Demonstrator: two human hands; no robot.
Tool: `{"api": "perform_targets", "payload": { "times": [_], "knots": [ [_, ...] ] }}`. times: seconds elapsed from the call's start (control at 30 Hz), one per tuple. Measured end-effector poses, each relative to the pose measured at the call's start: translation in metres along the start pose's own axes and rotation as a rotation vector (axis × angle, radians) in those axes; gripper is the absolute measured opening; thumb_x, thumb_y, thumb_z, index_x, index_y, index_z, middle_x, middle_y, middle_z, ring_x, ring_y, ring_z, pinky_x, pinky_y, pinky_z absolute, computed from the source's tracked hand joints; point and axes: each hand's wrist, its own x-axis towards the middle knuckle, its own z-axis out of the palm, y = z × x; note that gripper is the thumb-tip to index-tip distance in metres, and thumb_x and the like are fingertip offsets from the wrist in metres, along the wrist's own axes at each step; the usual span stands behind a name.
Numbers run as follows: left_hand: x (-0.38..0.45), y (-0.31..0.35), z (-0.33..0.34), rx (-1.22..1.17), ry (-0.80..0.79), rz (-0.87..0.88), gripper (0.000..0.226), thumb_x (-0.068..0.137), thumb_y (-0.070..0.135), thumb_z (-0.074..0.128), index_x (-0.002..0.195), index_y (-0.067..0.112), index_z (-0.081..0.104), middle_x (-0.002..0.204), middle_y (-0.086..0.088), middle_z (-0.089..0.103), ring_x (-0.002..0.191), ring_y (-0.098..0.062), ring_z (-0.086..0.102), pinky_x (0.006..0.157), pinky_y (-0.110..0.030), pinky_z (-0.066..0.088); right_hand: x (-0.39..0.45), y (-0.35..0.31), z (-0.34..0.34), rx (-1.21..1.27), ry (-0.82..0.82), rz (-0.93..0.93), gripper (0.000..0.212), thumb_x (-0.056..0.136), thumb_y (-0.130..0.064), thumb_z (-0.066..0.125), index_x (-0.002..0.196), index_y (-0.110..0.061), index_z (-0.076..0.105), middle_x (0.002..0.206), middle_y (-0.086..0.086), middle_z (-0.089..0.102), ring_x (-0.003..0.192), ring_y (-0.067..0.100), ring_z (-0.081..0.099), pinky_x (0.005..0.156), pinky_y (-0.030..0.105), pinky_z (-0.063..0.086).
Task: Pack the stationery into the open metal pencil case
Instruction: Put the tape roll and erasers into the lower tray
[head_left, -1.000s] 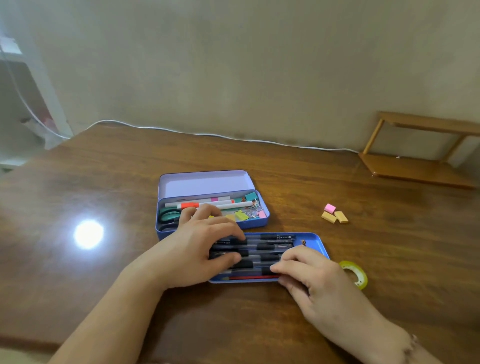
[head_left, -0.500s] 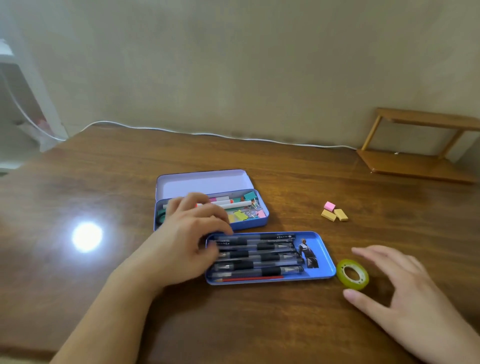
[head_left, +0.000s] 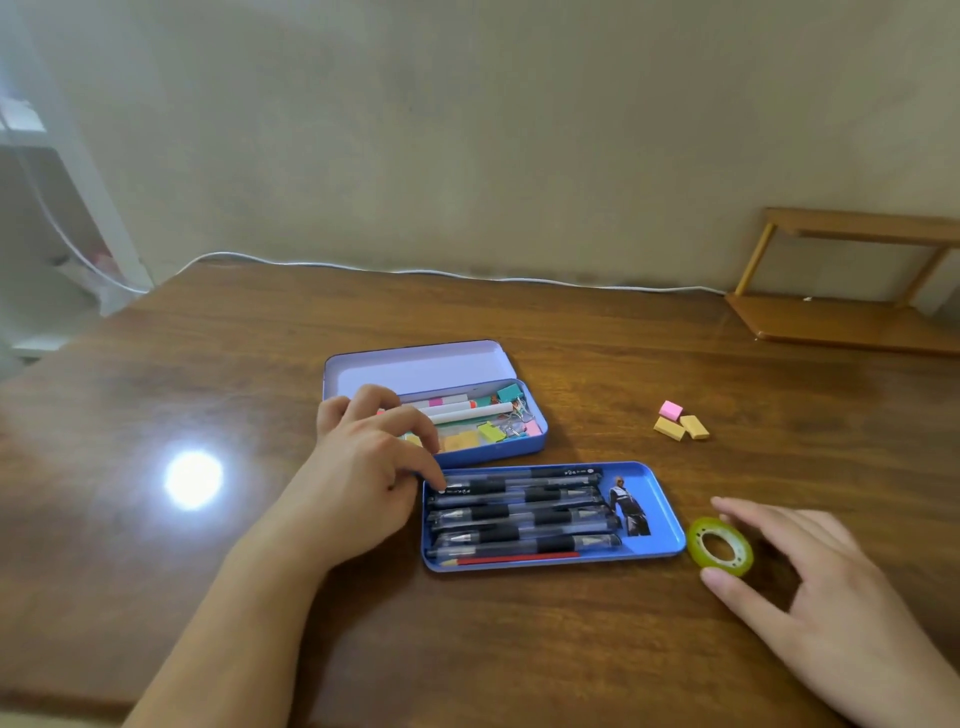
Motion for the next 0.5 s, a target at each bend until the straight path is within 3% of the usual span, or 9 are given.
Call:
{"api": "perform_targets", "payload": {
  "times": [0.07, 0.17, 0.3, 0.4, 0.5],
  "knots": [
    [0.000, 0.003, -0.001, 0.007, -0.007, 0.008, 0.037, 0.068, 0.010, 0.052, 0.081, 0.037, 0.074, 0.098, 0.022, 0.062, 0.103, -0.018, 0.045, 0.087, -0.032, 0.021, 0.001, -0.002, -0.003, 0.014, 0.028, -0.020, 0.060, 0.063, -0.059, 0.060, 0.121, -0.046, 0.053, 0.108, -0.021, 0.056, 0.108, 0.003, 0.046, 0.087, 0.026, 0.039],
    [0.001, 0.017, -0.005, -0.014, -0.067, 0.054, 0.028, 0.080, 0.038, 0.056, 0.105, 0.039, 0.068, 0.110, 0.025, 0.061, 0.112, -0.012, 0.043, 0.094, -0.034, 0.025, 0.009, -0.006, -0.009, 0.076, 0.089, -0.061, 0.050, 0.070, -0.048, 0.072, 0.117, -0.049, 0.054, 0.107, -0.023, 0.055, 0.104, 0.003, 0.051, 0.081, 0.023, 0.040],
    [0.004, 0.037, 0.002, 0.017, -0.265, 0.176, 0.057, 0.079, 0.069, 0.056, 0.129, 0.041, 0.053, 0.129, 0.027, 0.055, 0.128, -0.007, 0.035, 0.107, -0.042, 0.023, 0.032, -0.015, -0.001, 0.023, 0.017, -0.208, 0.046, 0.078, -0.043, 0.072, 0.121, -0.046, 0.056, 0.114, -0.024, 0.055, 0.105, -0.010, 0.049, 0.087, 0.006, 0.033],
    [0.003, 0.040, 0.006, 0.041, -0.298, 0.198, 0.068, 0.079, 0.077, 0.050, 0.135, 0.040, 0.051, 0.140, 0.027, 0.048, 0.137, -0.010, 0.031, 0.110, -0.048, 0.020, 0.046, -0.017, 0.011, 0.010, -0.017, -0.261, 0.044, 0.083, -0.042, 0.069, 0.125, -0.040, 0.057, 0.121, -0.025, 0.054, 0.116, -0.009, 0.043, 0.099, 0.014, 0.035],
    [0.003, 0.041, 0.006, 0.056, -0.314, 0.231, 0.070, 0.081, 0.079, 0.045, 0.138, 0.039, 0.050, 0.145, 0.028, 0.044, 0.144, -0.010, 0.025, 0.112, -0.052, 0.018, 0.049, -0.014, 0.016, -0.004, -0.011, -0.281, 0.039, 0.083, -0.041, 0.068, 0.121, -0.038, 0.060, 0.123, -0.028, 0.052, 0.119, -0.010, 0.039, 0.097, 0.008, 0.027]
  ]
}}
